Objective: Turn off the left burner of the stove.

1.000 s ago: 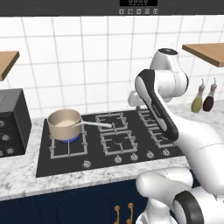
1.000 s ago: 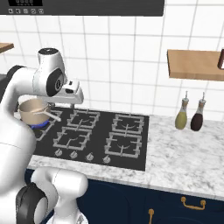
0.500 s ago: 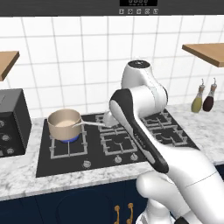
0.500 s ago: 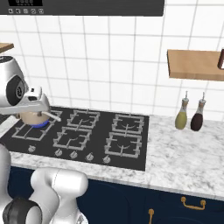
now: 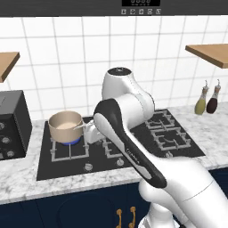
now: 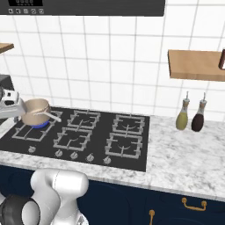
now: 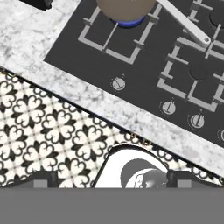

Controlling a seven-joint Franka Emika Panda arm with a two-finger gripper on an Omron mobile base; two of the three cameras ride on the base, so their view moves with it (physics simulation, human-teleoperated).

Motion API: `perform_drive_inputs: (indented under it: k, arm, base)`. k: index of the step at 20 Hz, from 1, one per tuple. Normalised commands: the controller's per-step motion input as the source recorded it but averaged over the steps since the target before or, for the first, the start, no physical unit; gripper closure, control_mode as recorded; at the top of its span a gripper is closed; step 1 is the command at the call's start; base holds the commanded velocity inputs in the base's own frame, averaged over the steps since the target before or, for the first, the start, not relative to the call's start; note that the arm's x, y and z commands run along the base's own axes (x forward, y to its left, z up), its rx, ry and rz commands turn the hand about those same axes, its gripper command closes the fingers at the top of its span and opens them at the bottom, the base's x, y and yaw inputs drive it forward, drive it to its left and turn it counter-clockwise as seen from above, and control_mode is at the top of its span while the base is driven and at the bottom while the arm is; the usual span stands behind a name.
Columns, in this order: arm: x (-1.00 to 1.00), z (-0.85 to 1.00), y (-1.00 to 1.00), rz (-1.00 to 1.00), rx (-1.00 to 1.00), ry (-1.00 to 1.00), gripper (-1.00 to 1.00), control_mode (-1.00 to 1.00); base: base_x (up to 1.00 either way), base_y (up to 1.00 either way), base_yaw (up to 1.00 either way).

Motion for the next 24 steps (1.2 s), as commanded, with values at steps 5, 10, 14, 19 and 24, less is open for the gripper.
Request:
perform_drive_inputs:
  k: [5,10,14,19,24]
  arm:
    - [-0.13,-0.18,0.66,0.14,-0.04,0.18,-1.0,-1.0]
    - [0.17,-0.37,-0.01,0.08,-0.05,-0.02,-1.0,-1.0]
    - [0.29,-0.69,-0.05,0.12,0.0,-0.06,-1.0,-1.0]
    - [0.39,-0.67,0.0,0.14,0.0,-0.09,-1.0,-1.0]
    - [0.51,-0.51,0.0,0.08,0.0,0.0,-1.0,-1.0]
  base:
    - [0.0,0.0,0.0]
    - [0.0,0.0,0.0]
    - [0.0,0.0,0.0]
    - [0.0,0.0,0.0]
    - [0.0,0.0,0.0]
